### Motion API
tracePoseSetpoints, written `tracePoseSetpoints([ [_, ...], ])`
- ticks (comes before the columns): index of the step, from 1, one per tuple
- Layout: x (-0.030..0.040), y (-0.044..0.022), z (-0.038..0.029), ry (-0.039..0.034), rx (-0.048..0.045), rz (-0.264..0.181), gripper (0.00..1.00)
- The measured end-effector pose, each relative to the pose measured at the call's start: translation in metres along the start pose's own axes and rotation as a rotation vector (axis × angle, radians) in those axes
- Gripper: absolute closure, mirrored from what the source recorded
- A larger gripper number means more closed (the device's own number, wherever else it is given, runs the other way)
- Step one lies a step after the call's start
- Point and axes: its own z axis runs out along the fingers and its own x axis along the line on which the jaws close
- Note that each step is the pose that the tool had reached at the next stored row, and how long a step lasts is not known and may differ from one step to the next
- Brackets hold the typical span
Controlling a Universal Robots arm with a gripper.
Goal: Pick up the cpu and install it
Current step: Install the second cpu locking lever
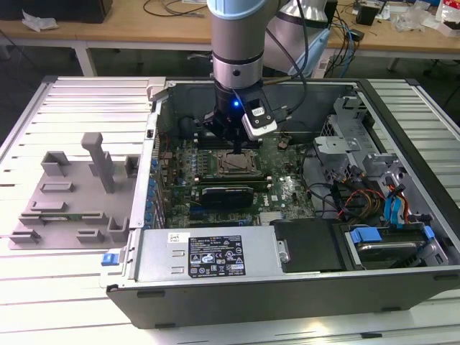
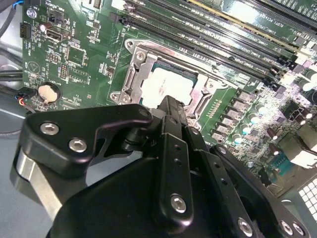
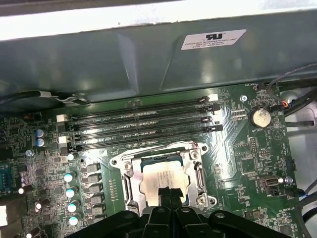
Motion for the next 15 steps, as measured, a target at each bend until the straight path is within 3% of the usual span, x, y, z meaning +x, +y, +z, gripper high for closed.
tracePoseSetpoints([
  [9, 0.0, 0.0001, -0.0002, 0.0001, 0.0004, 0.0, 0.89],
  [15, -0.0004, 0.0004, -0.004, 0.0, 0.0003, 0.0, 0.89],
])
